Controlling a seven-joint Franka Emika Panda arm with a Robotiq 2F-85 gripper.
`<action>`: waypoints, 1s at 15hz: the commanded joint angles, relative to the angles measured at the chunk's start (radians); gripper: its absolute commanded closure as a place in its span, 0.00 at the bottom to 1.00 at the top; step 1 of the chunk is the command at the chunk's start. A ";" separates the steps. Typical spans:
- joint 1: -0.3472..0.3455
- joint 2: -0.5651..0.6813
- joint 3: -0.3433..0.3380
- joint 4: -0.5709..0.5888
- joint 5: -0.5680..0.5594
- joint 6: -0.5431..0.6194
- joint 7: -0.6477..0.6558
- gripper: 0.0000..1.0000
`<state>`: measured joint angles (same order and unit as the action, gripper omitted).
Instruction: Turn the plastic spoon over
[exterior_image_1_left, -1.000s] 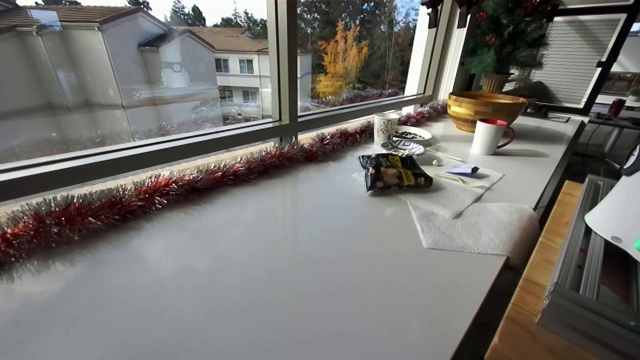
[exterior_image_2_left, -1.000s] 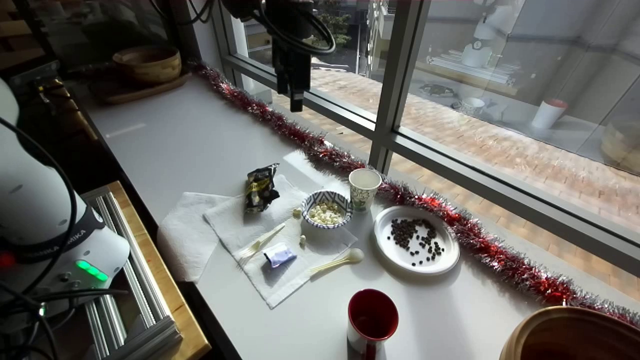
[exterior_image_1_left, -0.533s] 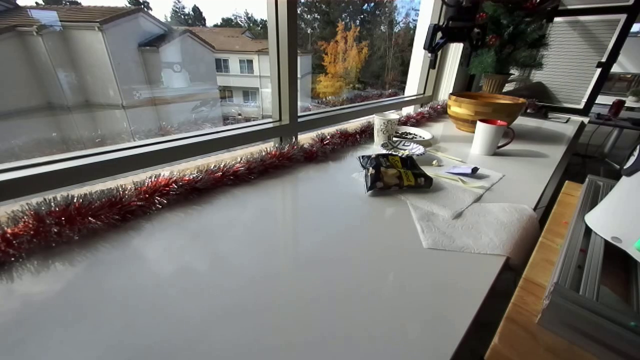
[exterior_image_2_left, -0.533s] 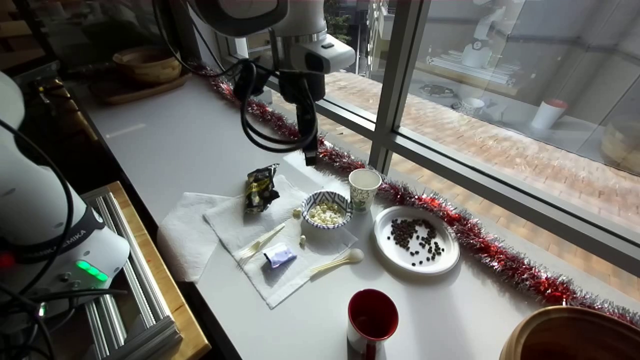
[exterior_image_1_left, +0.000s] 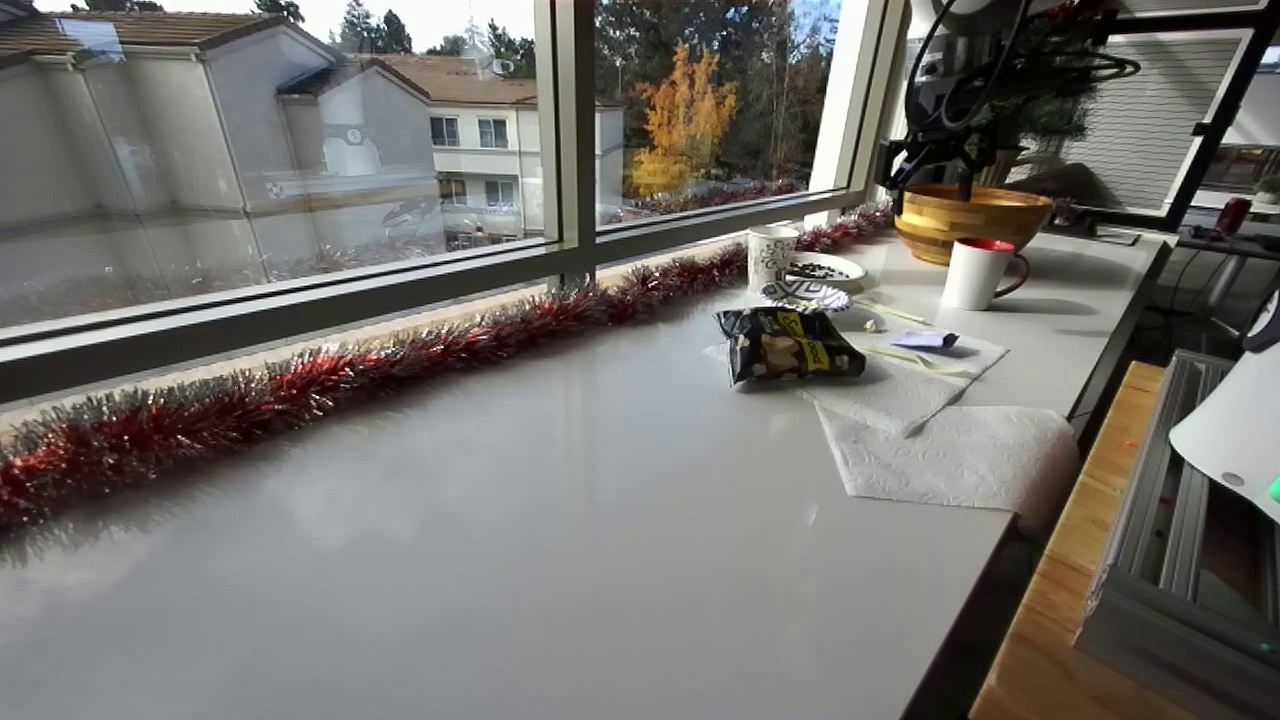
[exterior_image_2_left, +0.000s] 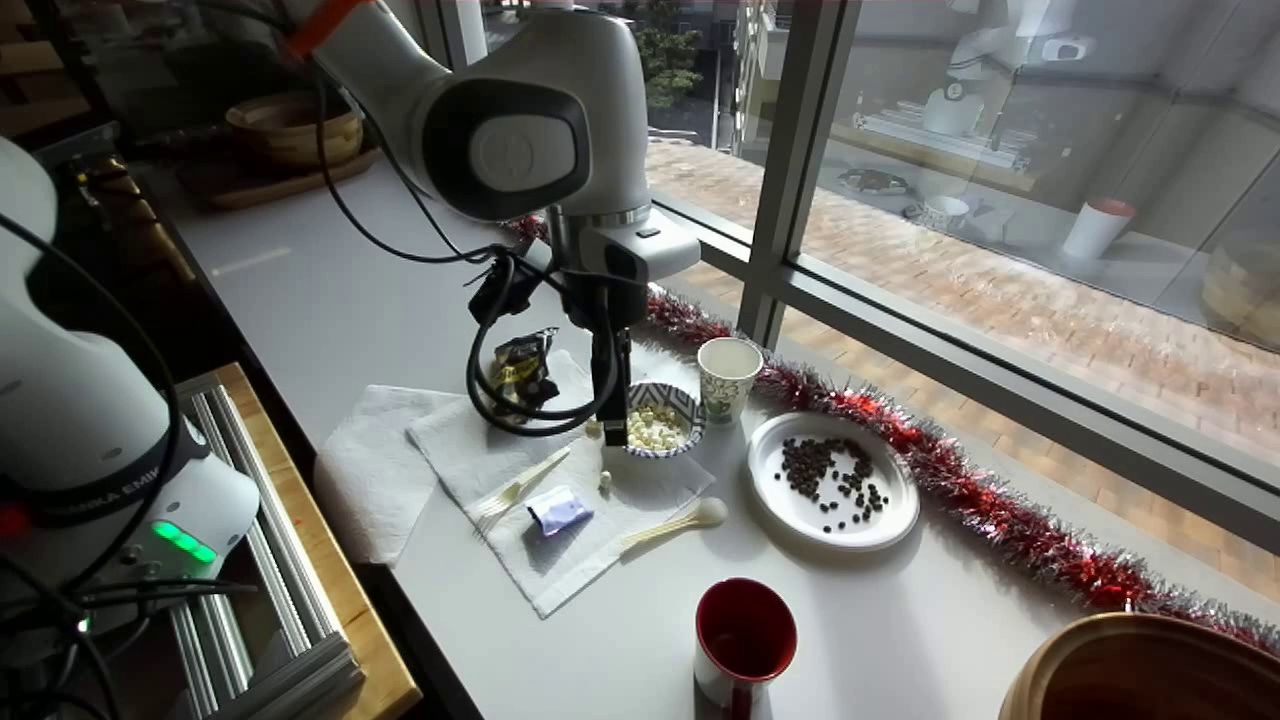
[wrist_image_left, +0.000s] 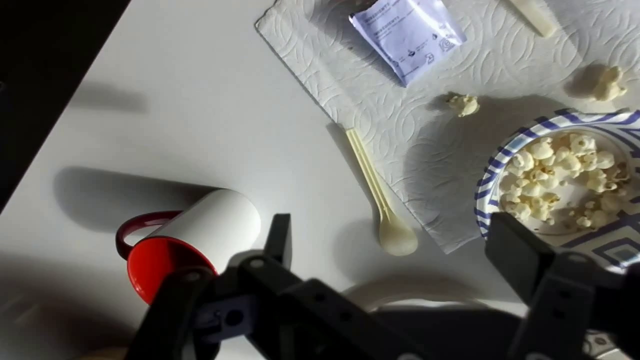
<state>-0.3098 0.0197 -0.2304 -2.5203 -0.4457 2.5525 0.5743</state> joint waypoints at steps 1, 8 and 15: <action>0.017 0.105 -0.044 0.032 -0.094 0.059 0.097 0.00; 0.076 0.187 -0.122 0.034 -0.121 0.049 0.111 0.00; 0.113 0.250 -0.135 0.067 -0.174 0.092 0.156 0.00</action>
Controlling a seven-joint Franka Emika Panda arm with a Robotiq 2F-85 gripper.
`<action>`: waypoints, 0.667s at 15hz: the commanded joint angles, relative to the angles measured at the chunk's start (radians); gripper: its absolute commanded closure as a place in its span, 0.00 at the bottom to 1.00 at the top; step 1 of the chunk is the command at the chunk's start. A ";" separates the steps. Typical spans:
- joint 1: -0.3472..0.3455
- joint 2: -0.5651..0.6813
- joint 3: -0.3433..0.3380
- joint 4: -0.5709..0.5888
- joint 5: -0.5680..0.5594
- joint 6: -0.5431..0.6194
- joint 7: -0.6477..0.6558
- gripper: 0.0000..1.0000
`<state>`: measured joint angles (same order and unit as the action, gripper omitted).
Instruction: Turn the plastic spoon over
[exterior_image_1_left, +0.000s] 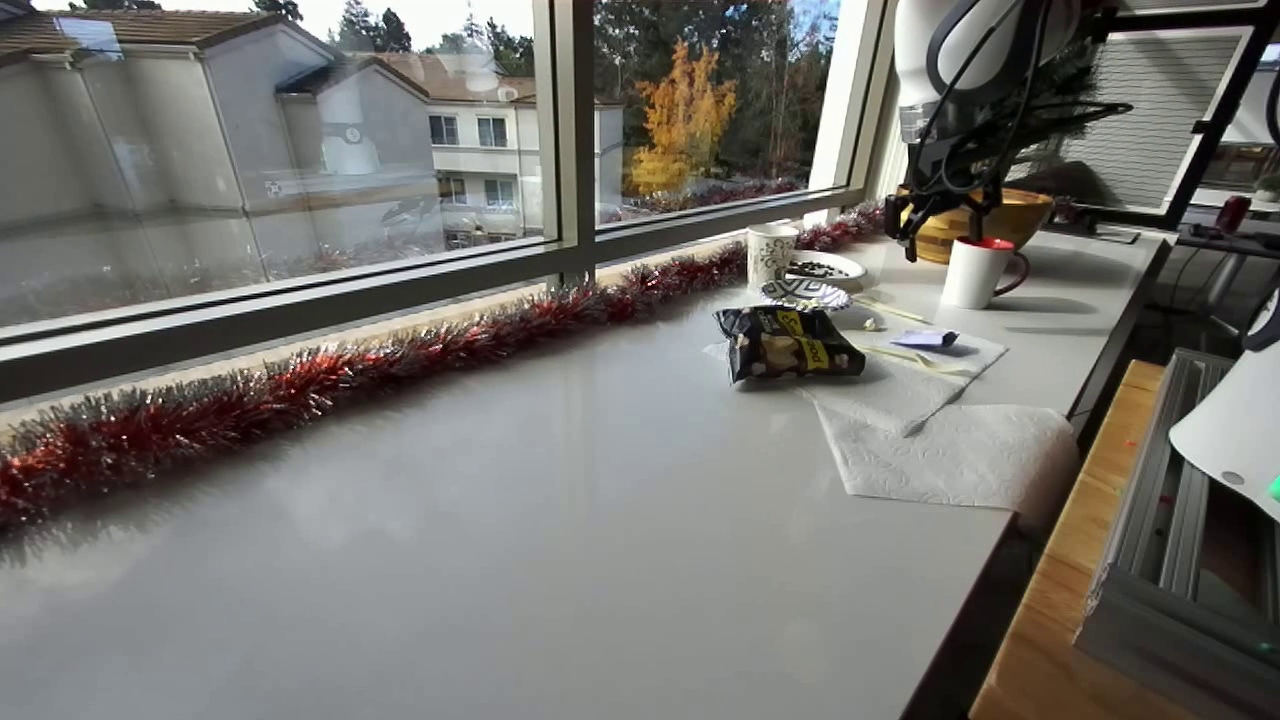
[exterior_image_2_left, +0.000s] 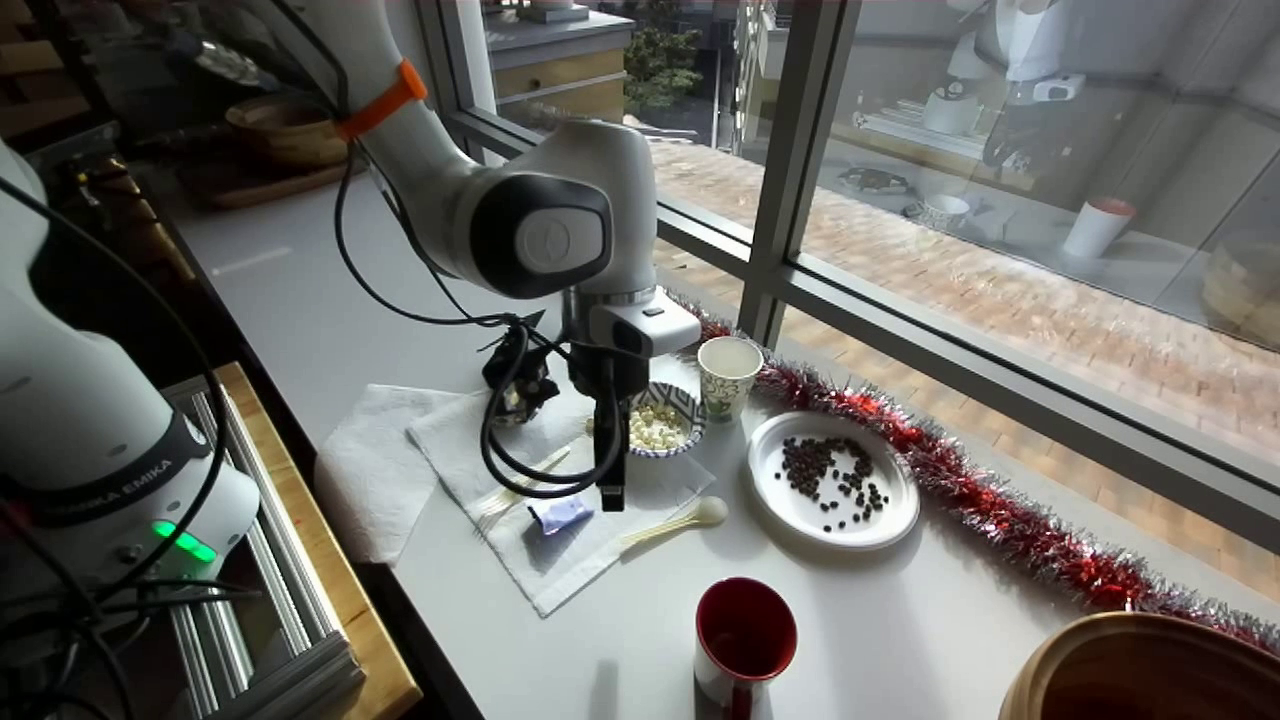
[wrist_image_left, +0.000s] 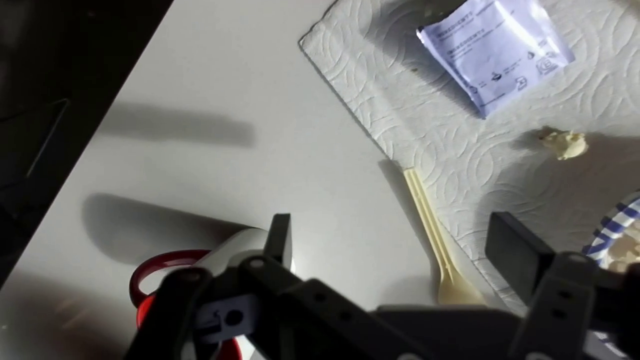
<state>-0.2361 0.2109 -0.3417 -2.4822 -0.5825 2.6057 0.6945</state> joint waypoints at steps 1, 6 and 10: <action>0.047 0.070 -0.023 0.030 -0.031 0.050 0.023 0.00; 0.122 0.183 -0.080 0.089 -0.081 0.085 0.063 0.00; 0.157 0.275 -0.125 0.137 -0.097 0.098 0.060 0.00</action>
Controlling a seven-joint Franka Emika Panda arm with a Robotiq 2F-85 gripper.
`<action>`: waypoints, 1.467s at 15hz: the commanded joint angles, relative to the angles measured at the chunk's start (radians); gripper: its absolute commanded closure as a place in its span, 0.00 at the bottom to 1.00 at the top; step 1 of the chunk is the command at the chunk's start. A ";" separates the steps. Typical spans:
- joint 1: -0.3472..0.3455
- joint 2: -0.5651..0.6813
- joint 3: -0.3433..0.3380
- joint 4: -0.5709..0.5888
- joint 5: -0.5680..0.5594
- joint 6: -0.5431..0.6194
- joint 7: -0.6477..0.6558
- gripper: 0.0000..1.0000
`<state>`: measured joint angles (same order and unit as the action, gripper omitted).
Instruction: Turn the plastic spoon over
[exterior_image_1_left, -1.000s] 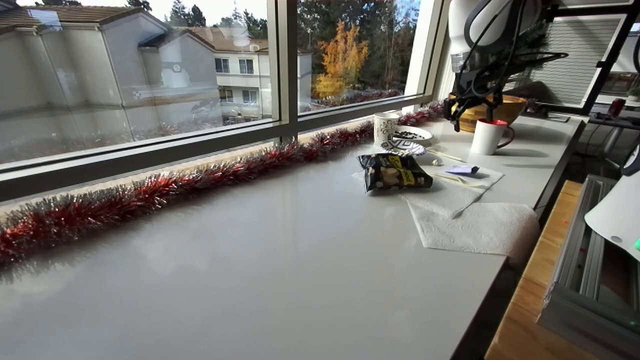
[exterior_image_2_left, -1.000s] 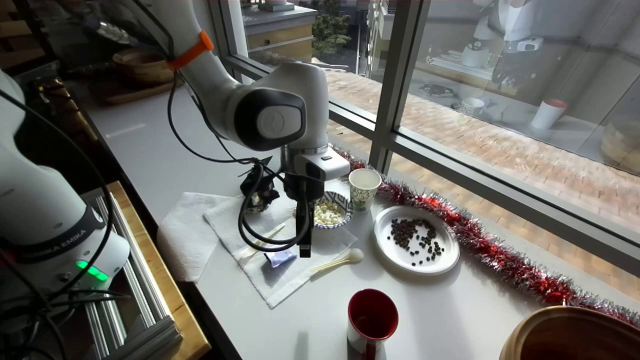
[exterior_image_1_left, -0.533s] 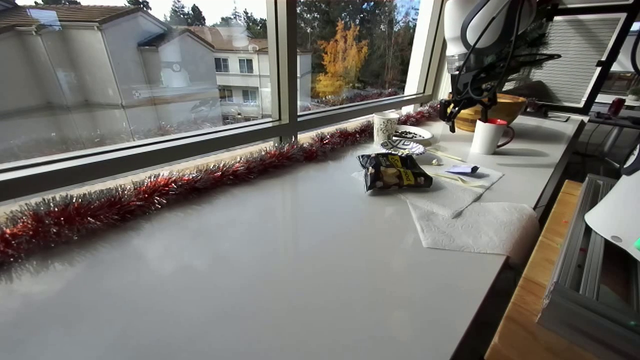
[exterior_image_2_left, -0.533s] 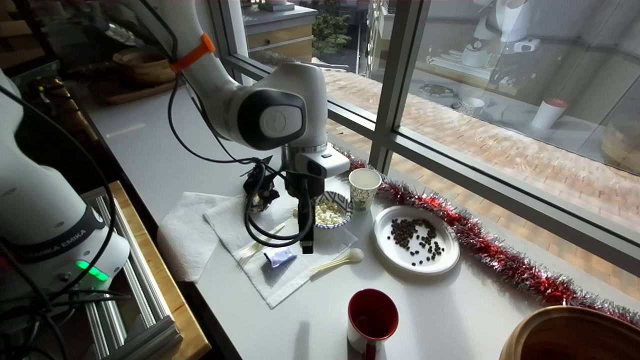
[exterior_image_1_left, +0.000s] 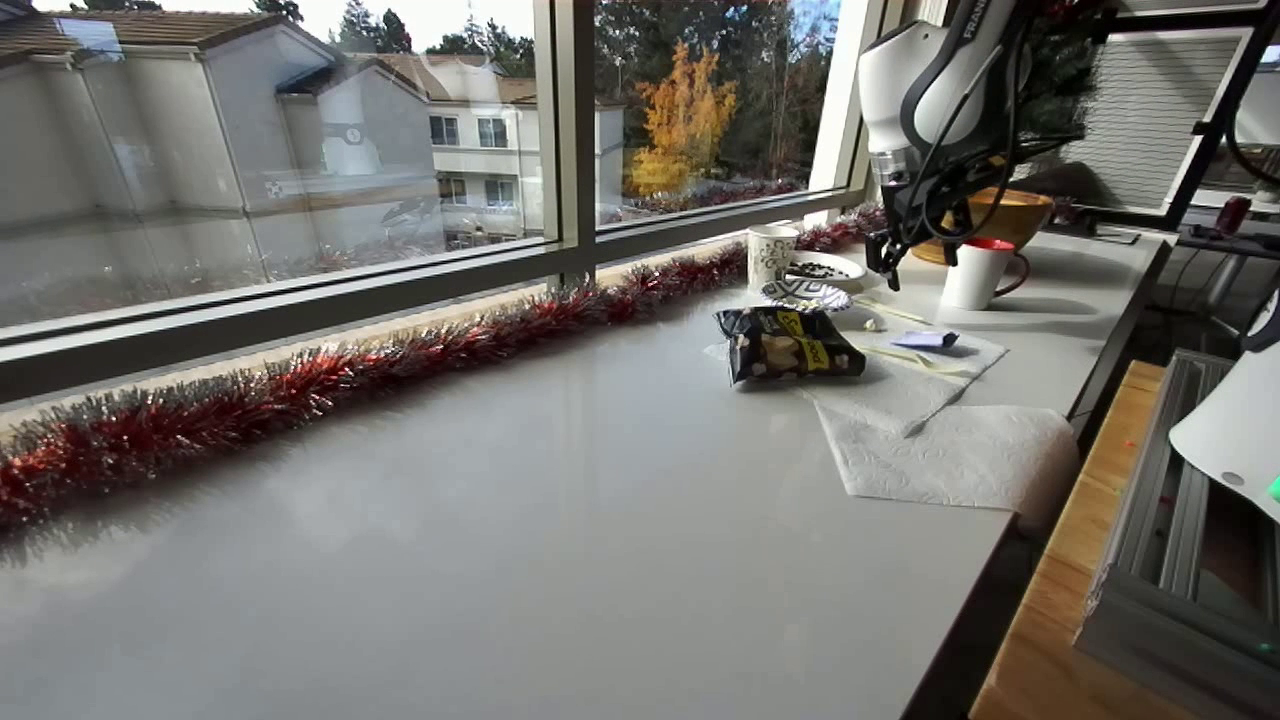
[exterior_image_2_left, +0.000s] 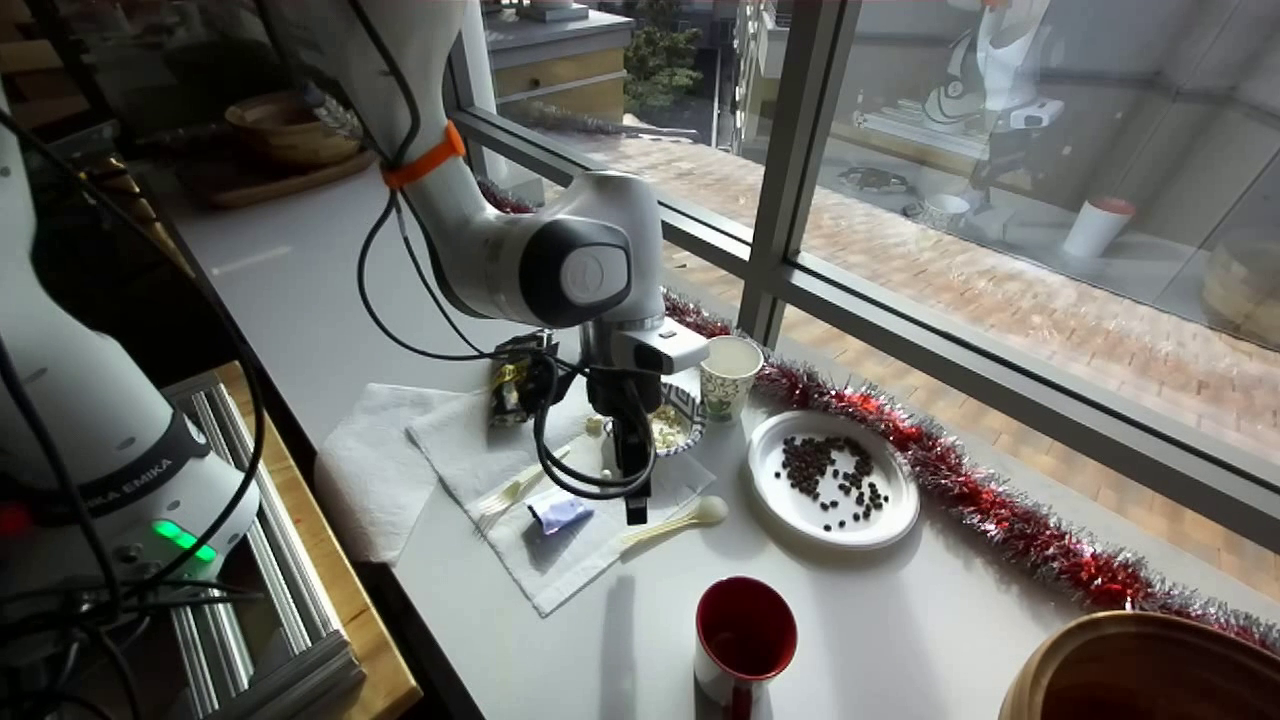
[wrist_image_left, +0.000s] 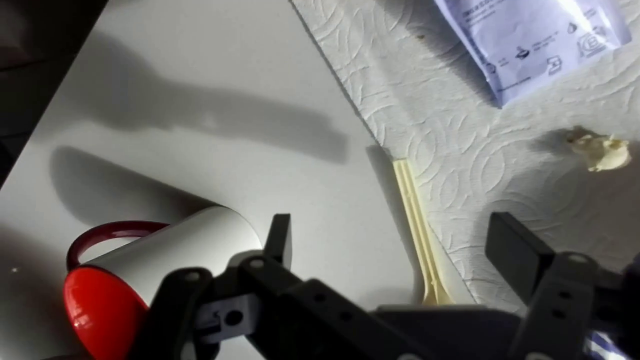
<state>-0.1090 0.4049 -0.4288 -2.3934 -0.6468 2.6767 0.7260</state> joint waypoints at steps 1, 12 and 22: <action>0.032 0.100 -0.039 0.057 -0.020 0.028 0.019 0.00; 0.065 0.236 -0.074 0.113 0.024 0.063 -0.018 0.18; 0.029 0.278 -0.040 0.123 0.187 0.129 -0.195 0.38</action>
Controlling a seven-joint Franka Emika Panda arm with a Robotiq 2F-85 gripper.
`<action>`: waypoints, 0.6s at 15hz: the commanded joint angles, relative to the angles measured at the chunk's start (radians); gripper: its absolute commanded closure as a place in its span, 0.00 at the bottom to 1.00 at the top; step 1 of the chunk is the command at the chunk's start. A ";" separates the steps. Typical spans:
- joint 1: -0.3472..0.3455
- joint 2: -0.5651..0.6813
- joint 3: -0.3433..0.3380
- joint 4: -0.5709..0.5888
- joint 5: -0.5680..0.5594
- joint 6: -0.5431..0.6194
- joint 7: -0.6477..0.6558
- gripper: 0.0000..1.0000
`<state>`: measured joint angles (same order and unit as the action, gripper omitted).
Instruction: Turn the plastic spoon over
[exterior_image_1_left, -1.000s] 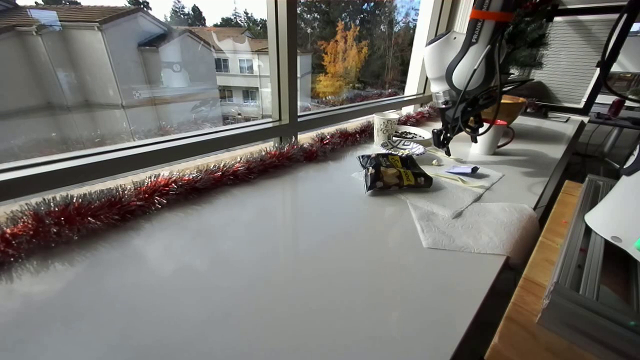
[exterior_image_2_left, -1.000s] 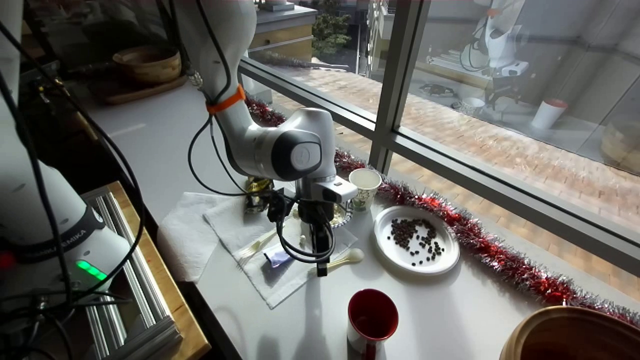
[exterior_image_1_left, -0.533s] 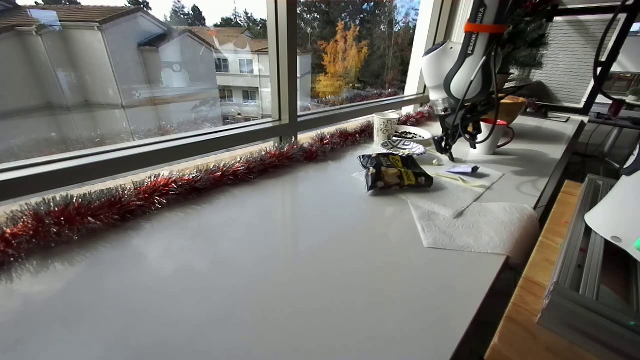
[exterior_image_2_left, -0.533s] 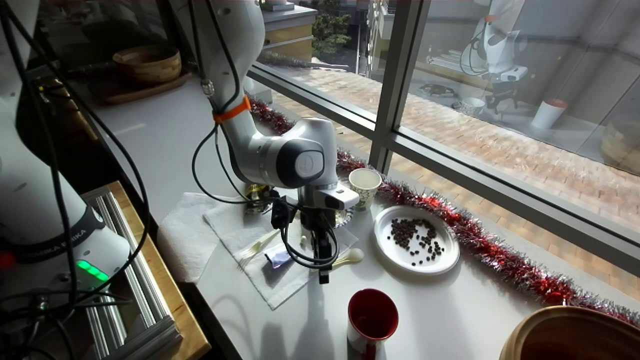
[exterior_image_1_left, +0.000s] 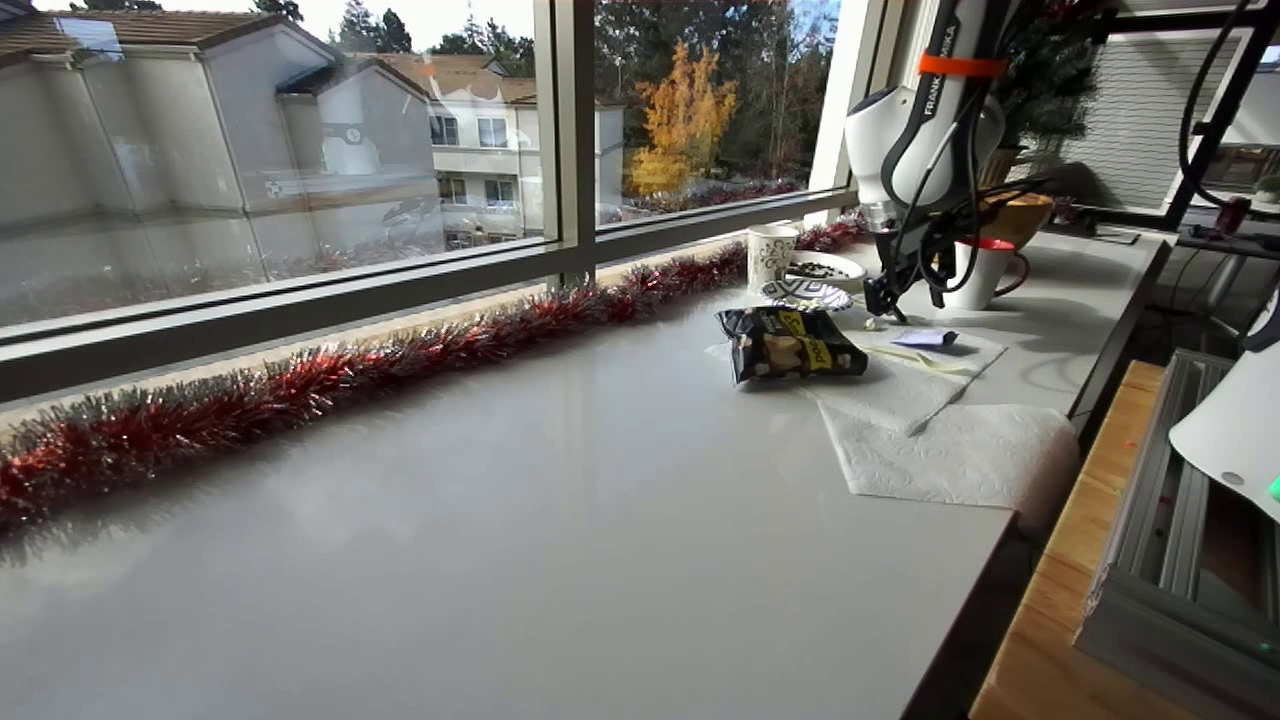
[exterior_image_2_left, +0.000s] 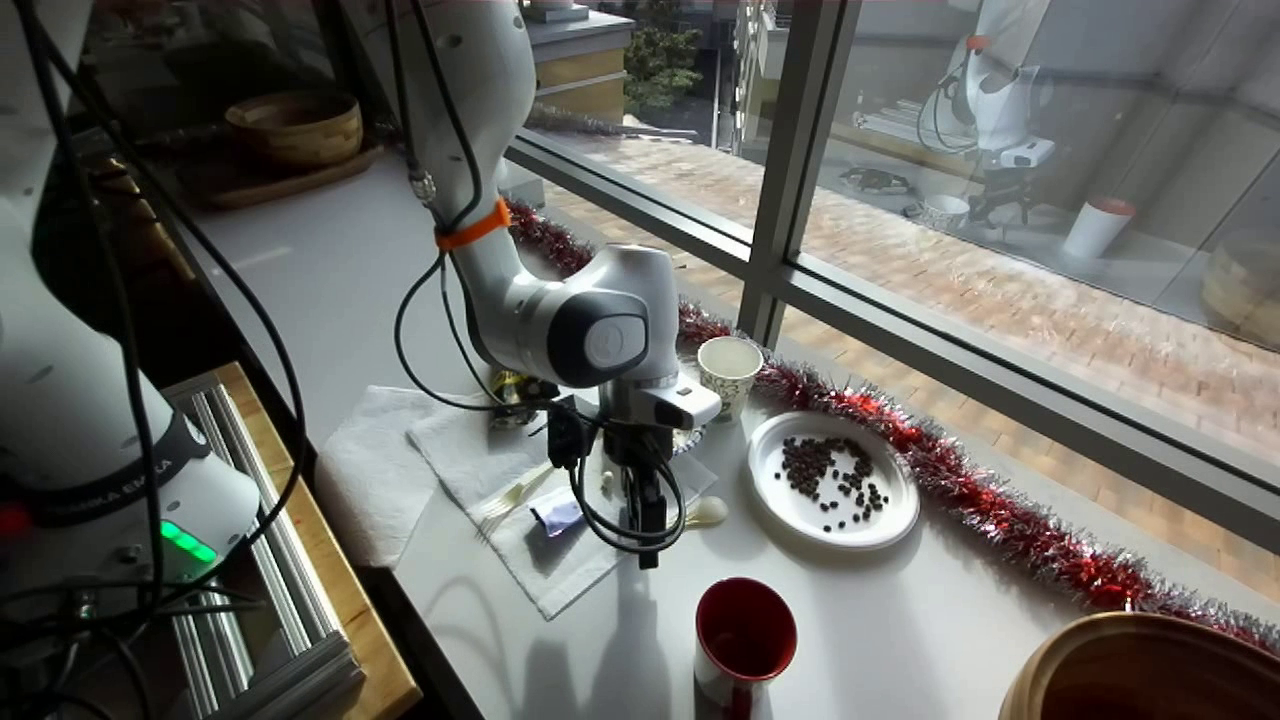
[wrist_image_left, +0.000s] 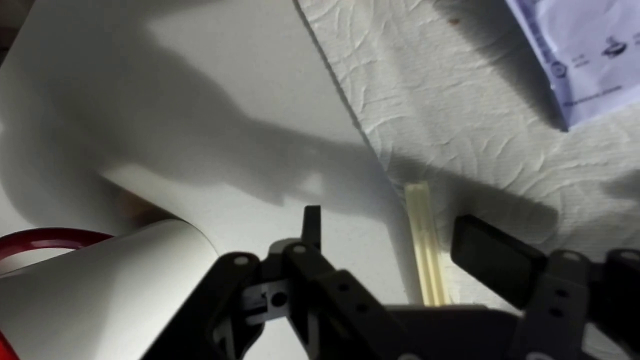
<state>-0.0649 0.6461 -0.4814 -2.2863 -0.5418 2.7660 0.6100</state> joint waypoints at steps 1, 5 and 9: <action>-0.014 0.044 0.013 0.015 0.113 0.050 -0.104 0.44; -0.013 0.049 0.014 0.011 0.209 0.070 -0.198 0.59; -0.015 0.024 0.010 -0.001 0.253 0.070 -0.262 0.63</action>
<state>-0.0670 0.6690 -0.4853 -2.2857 -0.3430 2.8064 0.4147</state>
